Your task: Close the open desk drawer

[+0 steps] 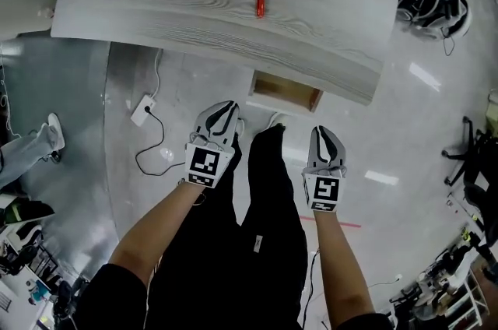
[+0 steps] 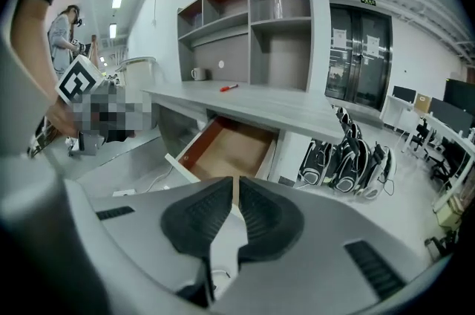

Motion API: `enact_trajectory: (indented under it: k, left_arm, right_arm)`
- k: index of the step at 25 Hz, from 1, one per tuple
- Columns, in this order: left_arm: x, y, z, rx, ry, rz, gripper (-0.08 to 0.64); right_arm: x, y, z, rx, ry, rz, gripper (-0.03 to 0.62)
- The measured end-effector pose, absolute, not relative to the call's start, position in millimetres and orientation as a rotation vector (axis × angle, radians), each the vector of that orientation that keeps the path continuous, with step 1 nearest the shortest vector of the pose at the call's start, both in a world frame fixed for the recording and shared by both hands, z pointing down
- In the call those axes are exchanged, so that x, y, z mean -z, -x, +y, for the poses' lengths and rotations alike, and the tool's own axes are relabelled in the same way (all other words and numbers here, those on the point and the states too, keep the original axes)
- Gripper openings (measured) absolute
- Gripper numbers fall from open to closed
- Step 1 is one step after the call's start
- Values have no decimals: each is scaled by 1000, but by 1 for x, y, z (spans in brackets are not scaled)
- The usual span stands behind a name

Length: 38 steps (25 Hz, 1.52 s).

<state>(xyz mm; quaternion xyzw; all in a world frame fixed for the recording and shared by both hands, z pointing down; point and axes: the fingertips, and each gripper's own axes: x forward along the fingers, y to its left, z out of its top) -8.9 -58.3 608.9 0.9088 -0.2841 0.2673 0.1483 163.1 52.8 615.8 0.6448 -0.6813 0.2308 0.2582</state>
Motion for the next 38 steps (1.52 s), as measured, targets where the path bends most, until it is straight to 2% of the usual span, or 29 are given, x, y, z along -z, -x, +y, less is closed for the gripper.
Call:
enact_trajectory:
  k: [2, 3, 7, 8, 23, 34, 38]
  left_arm:
    - [-621, 7, -52, -805, -2617, -762, 35]
    - [-626, 7, -48, -819, -2614, -735, 69]
    - [-648, 3, -39, -856, -2592, -685, 121]
    - [-654, 2, -37, -866, -2588, -680, 121]
    - [-706, -9, -27, -984, -2604, -590, 129]
    - [-702, -16, -39, -955, -2646, -525, 127]
    - [-701, -13, -34, -980, -2656, -527, 106]
  right_arm:
    - [-625, -158, 56, -631, -1715, -1866, 21]
    - [-628, -155, 57, -631, -1697, -1880, 25]
    - [-646, -148, 58, -656, -1641, -1938, 123]
    - [-652, -148, 59, -669, -1635, -1935, 126]
    - [-700, -159, 57, -751, -1602, -1900, 127]
    - [-703, -163, 50, -849, -1726, -1862, 127]
    - [-700, -164, 48, -868, -1751, -1857, 124]
